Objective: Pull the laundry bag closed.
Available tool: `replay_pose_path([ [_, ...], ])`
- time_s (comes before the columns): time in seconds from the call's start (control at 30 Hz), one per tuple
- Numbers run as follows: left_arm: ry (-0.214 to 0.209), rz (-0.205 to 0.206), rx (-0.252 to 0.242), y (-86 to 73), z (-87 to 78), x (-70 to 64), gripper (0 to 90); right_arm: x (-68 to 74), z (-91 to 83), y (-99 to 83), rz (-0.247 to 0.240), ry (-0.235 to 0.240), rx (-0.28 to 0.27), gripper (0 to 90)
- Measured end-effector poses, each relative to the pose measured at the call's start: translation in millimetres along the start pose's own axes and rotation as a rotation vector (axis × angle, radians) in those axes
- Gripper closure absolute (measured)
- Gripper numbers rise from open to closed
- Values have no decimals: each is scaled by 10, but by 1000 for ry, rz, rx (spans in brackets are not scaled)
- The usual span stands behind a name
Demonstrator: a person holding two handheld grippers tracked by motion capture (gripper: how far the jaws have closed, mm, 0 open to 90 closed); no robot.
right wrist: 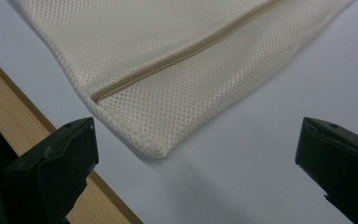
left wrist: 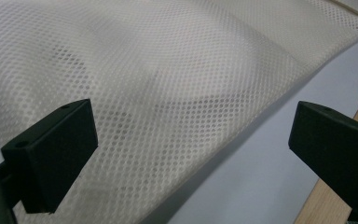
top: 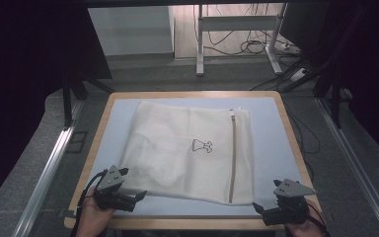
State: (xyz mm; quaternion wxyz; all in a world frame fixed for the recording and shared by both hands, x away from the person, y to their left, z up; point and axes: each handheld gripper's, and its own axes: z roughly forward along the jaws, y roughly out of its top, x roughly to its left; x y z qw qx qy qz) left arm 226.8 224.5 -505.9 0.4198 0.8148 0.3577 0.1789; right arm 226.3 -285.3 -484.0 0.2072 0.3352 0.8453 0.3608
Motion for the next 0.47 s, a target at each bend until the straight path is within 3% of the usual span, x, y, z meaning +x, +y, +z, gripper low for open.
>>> replay_pose_path([
  [0.23, 4, -37, 17, -93, -41, 60, 9, -13, -70, -45, 38, 13, -19, 0],
  [0.47, -3, -55, 22, -120, -50, 85, 9, -19, -63, -48, 37, 17, -13, 0],
])
